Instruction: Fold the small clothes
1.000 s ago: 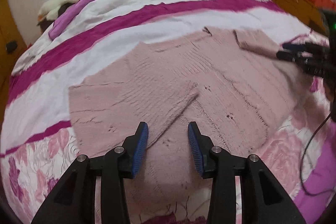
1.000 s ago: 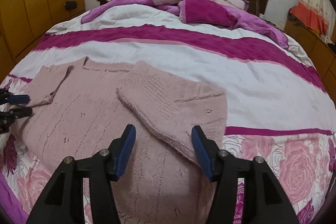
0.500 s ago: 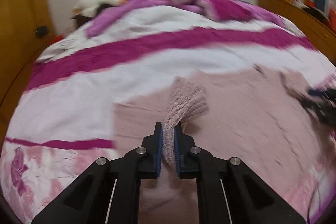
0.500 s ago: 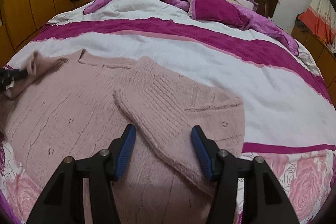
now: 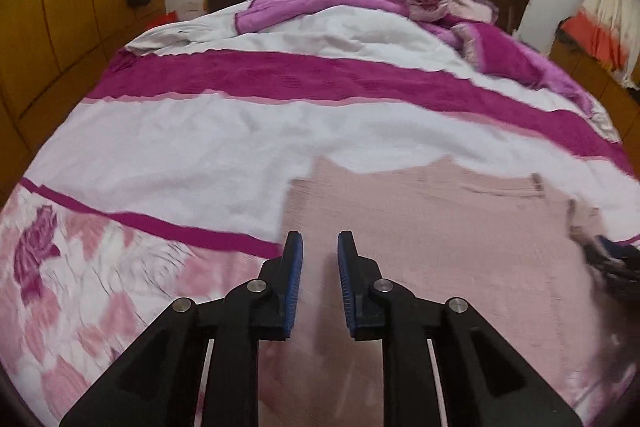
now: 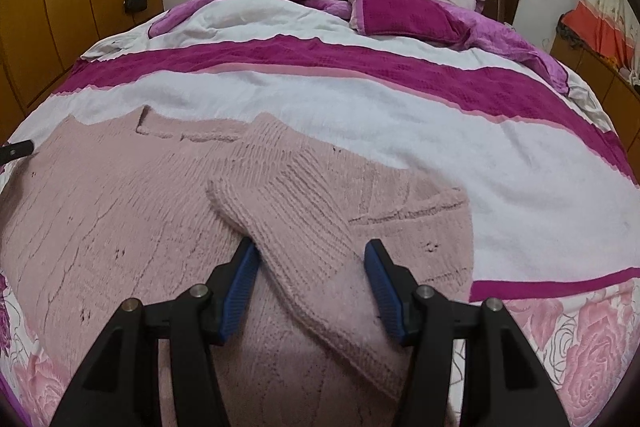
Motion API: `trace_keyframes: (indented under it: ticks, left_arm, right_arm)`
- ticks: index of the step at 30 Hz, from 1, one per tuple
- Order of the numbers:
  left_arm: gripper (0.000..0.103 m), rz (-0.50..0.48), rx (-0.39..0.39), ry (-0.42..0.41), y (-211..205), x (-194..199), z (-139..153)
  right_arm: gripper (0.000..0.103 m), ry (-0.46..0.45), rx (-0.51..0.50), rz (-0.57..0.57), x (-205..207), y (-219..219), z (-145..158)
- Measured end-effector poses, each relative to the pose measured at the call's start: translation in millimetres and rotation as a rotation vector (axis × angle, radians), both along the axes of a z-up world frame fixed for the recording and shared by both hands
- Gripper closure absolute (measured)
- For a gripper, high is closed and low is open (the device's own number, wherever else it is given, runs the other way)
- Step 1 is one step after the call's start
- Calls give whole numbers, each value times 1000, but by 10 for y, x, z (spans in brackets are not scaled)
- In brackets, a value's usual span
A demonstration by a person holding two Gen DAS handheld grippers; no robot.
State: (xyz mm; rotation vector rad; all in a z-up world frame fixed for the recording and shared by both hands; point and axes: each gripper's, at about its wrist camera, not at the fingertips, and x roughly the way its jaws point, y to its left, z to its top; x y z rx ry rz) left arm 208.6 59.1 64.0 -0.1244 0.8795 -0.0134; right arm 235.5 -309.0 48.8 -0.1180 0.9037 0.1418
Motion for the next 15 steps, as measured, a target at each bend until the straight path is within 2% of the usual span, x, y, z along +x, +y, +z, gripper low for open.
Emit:
trace_keyframes:
  ticks: [2, 3, 6, 9, 11, 13, 15]
  left_arm:
    - [103, -18, -23, -15, -124, -66, 69]
    - [103, -36, -48, -24, -198, -97, 88]
    - [103, -64, -85, -34, -327, -78, 69]
    - [103, -47, -64, -24, -364, -11, -54]
    - [103, -23, -47, -17, -330, 41, -161]
    - [103, 8, -27, 6, -274, 93, -284]
    - [103, 10, -39, 9, -231, 117, -375]
  right_arm:
    - [69, -2, 0, -6, 15, 4, -5]
    - [87, -2, 1, -11, 26, 3, 0]
    - [90, -30, 11, -32, 22, -29, 70]
    - [91, -98, 45, -100, -3, -208, 237]
    - [95, -123, 58, -173, 28, -402, 286]
    - [95, -116, 60, -254, 99, -594, 250]
    - [95, -73, 124, -313, 183, -801, 122]
